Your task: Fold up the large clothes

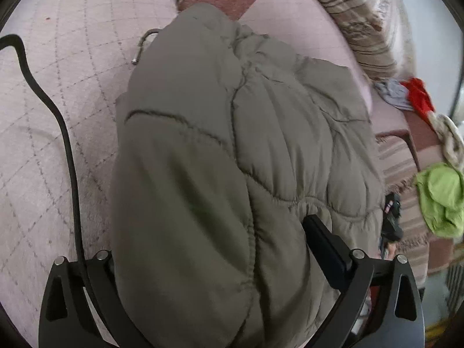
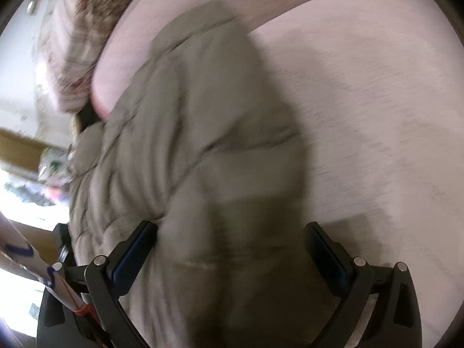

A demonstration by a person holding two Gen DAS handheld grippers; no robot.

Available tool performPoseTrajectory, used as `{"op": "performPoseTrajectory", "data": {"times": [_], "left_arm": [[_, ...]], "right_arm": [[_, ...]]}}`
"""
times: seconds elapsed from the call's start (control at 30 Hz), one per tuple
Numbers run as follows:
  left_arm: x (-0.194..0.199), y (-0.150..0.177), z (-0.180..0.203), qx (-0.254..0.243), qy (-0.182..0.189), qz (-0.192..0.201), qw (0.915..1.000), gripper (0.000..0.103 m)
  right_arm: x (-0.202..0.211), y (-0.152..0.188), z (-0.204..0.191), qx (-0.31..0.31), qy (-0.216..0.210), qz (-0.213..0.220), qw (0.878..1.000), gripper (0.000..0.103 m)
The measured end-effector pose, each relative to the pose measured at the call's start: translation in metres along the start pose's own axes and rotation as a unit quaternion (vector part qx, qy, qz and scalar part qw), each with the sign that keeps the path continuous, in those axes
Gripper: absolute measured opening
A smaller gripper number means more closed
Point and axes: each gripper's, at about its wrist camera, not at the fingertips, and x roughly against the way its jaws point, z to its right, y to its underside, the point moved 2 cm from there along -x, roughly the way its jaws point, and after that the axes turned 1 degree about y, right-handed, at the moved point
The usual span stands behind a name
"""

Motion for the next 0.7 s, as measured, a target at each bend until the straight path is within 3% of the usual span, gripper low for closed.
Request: {"op": "performPoseTrajectory", "data": {"times": [0.07,0.13,0.2,0.23,0.3,0.7], "left_arm": [[0.004,0.002,0.001,0.018,-0.014,0.005,0.9997,0.091],[0.013,0.006,0.01,0.017,-0.025,0.016,0.9994,0.069],[0.026,0.012,0.026,0.002,-0.044,0.025,0.9987,0.056],[0.032,0.015,0.033,-0.003,-0.052,0.028,0.9982,0.051],[0.041,0.019,0.039,-0.009,-0.066,0.03,0.9973,0.048],[0.068,0.069,0.055,0.0,-0.09,0.022,0.9957,0.047]], "right_arm": [[-0.002,0.002,-0.004,-0.003,0.003,0.005,1.0,0.097],[0.005,0.009,-0.007,-0.025,-0.012,0.019,0.999,0.082],[0.01,0.012,-0.01,-0.029,-0.017,0.023,0.999,0.063],[0.014,0.013,-0.013,-0.03,-0.019,0.026,0.999,0.059],[0.024,0.019,-0.021,-0.025,-0.018,0.03,0.999,0.051],[0.061,0.081,-0.028,-0.025,-0.014,0.02,0.999,0.048]]}}
